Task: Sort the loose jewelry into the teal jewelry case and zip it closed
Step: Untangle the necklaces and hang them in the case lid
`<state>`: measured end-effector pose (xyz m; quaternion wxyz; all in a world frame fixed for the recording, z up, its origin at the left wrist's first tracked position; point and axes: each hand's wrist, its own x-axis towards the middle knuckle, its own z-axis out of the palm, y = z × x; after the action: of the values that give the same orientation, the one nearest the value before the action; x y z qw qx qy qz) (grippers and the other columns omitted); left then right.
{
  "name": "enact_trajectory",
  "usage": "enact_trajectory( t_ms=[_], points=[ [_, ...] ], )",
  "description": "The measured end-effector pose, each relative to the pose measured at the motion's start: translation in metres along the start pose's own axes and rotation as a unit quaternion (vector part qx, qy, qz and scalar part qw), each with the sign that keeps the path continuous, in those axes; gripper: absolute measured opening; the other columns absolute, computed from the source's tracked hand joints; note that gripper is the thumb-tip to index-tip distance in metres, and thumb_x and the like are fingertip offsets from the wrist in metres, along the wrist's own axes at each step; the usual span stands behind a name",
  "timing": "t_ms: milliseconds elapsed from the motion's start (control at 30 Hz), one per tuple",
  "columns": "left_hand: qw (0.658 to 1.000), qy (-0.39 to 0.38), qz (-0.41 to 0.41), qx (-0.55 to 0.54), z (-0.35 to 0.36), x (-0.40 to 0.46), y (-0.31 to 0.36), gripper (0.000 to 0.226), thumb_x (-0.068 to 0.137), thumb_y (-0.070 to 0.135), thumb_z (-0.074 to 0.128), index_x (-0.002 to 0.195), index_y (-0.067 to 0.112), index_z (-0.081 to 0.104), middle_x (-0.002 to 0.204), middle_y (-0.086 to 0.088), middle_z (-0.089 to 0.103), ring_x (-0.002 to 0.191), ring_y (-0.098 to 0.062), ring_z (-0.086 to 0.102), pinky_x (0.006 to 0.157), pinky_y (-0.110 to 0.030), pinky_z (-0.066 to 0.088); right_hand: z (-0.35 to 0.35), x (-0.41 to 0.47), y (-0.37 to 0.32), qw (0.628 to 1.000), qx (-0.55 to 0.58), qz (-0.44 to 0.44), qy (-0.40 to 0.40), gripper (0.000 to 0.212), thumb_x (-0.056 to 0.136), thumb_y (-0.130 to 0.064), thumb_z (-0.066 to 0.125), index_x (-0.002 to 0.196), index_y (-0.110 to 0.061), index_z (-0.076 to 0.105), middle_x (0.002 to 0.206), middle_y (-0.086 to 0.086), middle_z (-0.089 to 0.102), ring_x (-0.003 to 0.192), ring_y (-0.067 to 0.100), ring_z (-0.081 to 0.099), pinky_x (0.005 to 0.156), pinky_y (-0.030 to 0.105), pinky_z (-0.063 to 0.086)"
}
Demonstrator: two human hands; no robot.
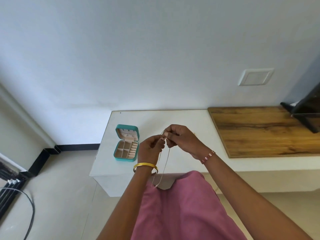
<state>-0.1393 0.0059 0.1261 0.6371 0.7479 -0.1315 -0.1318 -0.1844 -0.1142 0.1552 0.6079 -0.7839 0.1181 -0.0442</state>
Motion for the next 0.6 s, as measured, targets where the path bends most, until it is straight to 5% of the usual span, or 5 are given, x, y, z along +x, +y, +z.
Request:
enact_trajectory(
  t_ms=[100, 167, 300, 467, 600],
  points=[
    [0.999, 0.0, 0.026, 0.023, -0.006, -0.01, 0.006, 0.011, 0.087, 0.006, 0.057, 0.09, 0.009, 0.067, 0.065, 0.004, 0.062, 0.06, -0.003, 0.06, 0.062, -0.009, 0.048, 0.001, -0.01, -0.011, 1.0, 0.007, -0.007, -0.006, 0.015, 0.094, -0.006, 0.047, 0.085, -0.009, 0.059, 0.079, 0.015, 0.058, 0.059, 0.011, 0.05, 0.07, 0.029, 0.049],
    [0.998, 0.009, 0.038, 0.038, -0.01, -0.013, 0.011, 0.009, 0.086, 0.007, 0.059, 0.085, 0.011, 0.067, 0.062, 0.006, 0.061, 0.053, 0.003, 0.059, 0.059, -0.006, 0.046, 0.001, -0.016, -0.015, 0.999, 0.032, 0.001, -0.015, 0.015, 0.094, -0.008, 0.047, 0.086, -0.009, 0.06, 0.068, 0.01, 0.053, 0.052, 0.008, 0.045, 0.07, 0.031, 0.052],
    [0.999, 0.029, 0.019, 0.015, -0.016, -0.016, 0.016, 0.007, 0.085, 0.007, 0.059, 0.084, 0.008, 0.065, 0.063, 0.002, 0.062, 0.06, -0.011, 0.061, 0.073, -0.027, 0.052, -0.004, -0.027, -0.016, 0.997, 0.058, 0.034, -0.026, 0.012, 0.091, -0.016, 0.057, 0.097, -0.006, 0.062, 0.05, -0.004, 0.033, 0.04, 0.005, 0.029, 0.056, 0.028, 0.048],
    [0.999, 0.035, -0.004, 0.004, -0.026, -0.017, 0.017, 0.006, 0.087, 0.005, 0.056, 0.086, 0.006, 0.062, 0.066, 0.003, 0.06, 0.043, 0.004, 0.058, 0.05, -0.004, 0.046, -0.013, -0.038, -0.017, 0.999, -0.03, 0.02, 0.007, 0.01, 0.087, -0.017, 0.063, 0.083, -0.008, 0.064, 0.036, -0.014, 0.036, 0.046, 0.008, 0.03, 0.047, 0.021, 0.035],
    [0.999, 0.011, -0.035, -0.019, -0.032, -0.019, 0.016, 0.011, 0.087, -0.002, 0.053, 0.083, 0.001, 0.062, 0.064, -0.003, 0.059, 0.042, -0.003, 0.056, 0.054, -0.013, 0.051, -0.016, -0.042, -0.02, 0.998, 0.021, 0.013, 0.052, 0.015, 0.092, -0.014, 0.054, 0.079, -0.009, 0.06, 0.04, -0.016, 0.047, 0.047, 0.01, 0.025, 0.044, 0.02, 0.028]
  ],
)
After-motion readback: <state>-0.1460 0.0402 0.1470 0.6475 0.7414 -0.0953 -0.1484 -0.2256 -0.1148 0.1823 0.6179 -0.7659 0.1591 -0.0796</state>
